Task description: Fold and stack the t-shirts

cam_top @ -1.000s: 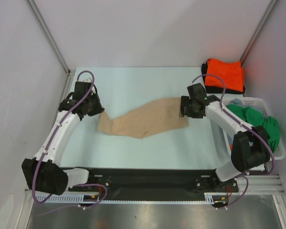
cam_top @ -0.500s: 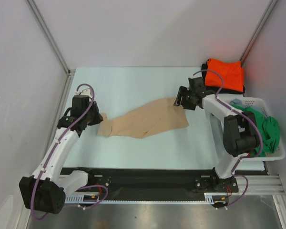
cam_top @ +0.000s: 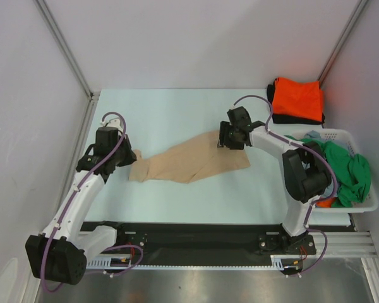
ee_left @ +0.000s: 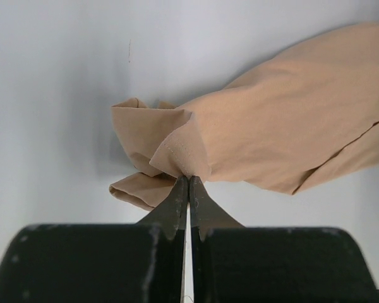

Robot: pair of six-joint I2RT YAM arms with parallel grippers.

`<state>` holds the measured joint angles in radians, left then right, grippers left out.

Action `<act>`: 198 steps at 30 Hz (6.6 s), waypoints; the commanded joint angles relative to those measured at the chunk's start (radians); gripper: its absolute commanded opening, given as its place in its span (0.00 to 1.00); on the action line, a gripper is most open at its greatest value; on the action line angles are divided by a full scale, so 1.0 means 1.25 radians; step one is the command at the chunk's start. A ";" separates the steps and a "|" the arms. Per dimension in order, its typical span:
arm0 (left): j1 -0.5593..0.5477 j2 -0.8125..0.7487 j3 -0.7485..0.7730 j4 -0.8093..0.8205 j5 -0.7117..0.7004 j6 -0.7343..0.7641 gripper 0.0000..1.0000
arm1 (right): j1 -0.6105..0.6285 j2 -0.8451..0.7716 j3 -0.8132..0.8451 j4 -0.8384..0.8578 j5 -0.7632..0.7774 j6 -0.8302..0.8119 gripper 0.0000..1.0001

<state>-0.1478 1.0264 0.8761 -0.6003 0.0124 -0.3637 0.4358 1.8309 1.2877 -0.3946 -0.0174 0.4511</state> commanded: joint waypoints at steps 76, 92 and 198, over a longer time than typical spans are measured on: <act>-0.057 -0.092 1.086 -0.163 -0.007 0.012 0.07 | -0.087 -0.772 0.500 -0.465 0.313 -0.023 0.00; 0.069 0.643 0.879 -0.085 0.087 0.069 0.08 | -0.185 -0.218 0.131 -0.019 0.313 0.020 0.00; -1.077 0.280 -0.063 -0.243 -0.231 -0.602 0.09 | 0.112 -0.813 -0.625 -0.218 0.323 0.372 0.89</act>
<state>-1.4876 1.3975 0.7734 -0.8791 -0.2119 -1.0973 0.5701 0.8272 0.5098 -0.6556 0.3370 0.8864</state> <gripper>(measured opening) 0.153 0.892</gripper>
